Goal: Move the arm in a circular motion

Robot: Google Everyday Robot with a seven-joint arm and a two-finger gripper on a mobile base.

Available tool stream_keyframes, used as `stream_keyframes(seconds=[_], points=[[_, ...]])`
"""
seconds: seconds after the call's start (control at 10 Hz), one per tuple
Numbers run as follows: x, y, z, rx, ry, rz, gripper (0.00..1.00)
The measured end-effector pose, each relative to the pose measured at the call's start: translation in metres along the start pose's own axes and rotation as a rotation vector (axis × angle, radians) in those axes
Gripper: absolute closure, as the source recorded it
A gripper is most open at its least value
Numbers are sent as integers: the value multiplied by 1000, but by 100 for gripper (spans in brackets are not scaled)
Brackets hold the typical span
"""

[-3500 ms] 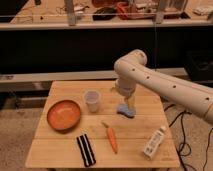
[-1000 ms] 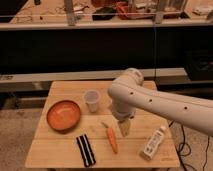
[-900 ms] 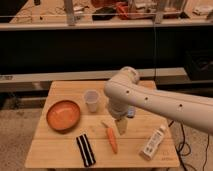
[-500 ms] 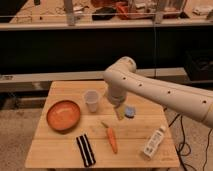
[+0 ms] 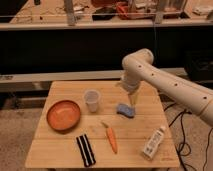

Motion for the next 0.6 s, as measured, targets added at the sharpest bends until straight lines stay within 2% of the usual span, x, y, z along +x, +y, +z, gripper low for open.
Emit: stream_keyframes(seconds=[0.3,0.4,0.6], points=[[60,41,-1,-19,14,87,20],[80,67,-1,-34,20,130,20],[96,108,-6,-47,28,173,20]])
